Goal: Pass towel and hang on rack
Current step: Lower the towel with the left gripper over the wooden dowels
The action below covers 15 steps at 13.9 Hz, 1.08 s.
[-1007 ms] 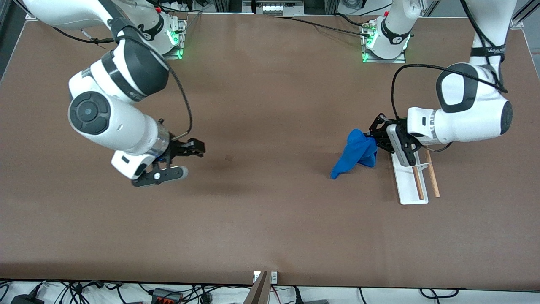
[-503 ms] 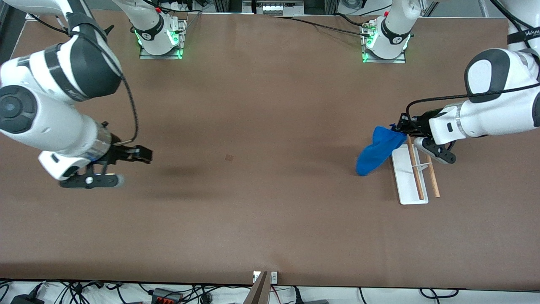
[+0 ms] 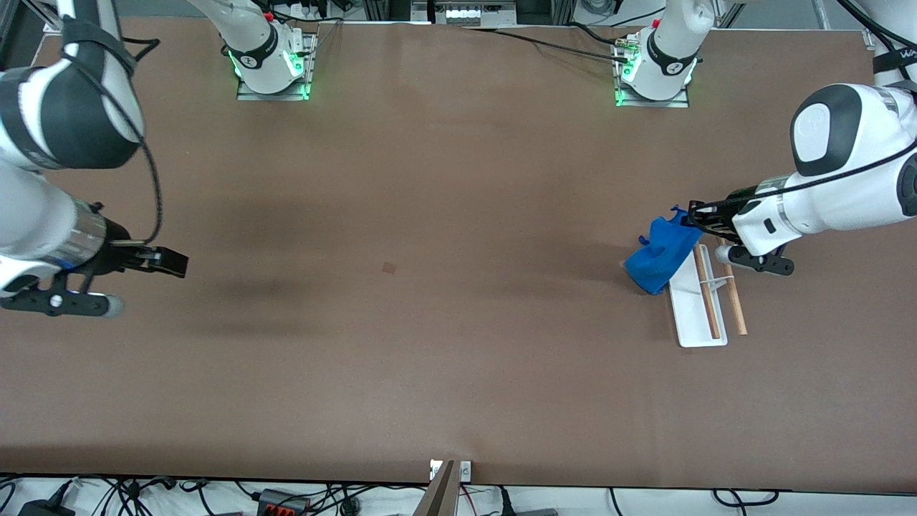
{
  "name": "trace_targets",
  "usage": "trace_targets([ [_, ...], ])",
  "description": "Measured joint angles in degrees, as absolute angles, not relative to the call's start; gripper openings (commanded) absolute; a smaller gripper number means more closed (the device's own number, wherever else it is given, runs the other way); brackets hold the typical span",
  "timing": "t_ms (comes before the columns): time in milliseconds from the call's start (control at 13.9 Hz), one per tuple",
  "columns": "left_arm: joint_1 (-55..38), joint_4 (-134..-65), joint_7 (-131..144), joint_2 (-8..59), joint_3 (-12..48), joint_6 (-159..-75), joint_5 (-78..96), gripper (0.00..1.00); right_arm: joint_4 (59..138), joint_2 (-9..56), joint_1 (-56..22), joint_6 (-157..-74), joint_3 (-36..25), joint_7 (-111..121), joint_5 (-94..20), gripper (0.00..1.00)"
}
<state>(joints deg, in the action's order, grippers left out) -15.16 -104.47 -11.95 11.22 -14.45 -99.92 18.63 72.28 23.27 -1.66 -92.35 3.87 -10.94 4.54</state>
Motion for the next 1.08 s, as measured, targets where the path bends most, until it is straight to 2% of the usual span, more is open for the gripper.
trace_targets([
  [216, -15.4, -104.4, -12.0, 11.2, -17.3, -101.3, 15.0, 0.01, 74.1, 20.3, -0.4, -92.5, -0.9, -5.3, 2.8, 1.00],
  [575, -15.1, -104.4, -21.3, 12.4, -22.1, -105.6, 9.1, 0.01, 74.6, 17.3, 3.9, -92.4, -1.3, -0.3, 0.0, 1.00],
  [1079, -12.9, -104.5, -36.2, 17.0, -25.3, -113.9, 9.0, 0.01, 76.0, 15.1, 3.4, -89.5, -1.4, 0.4, -0.1, 1.00],
])
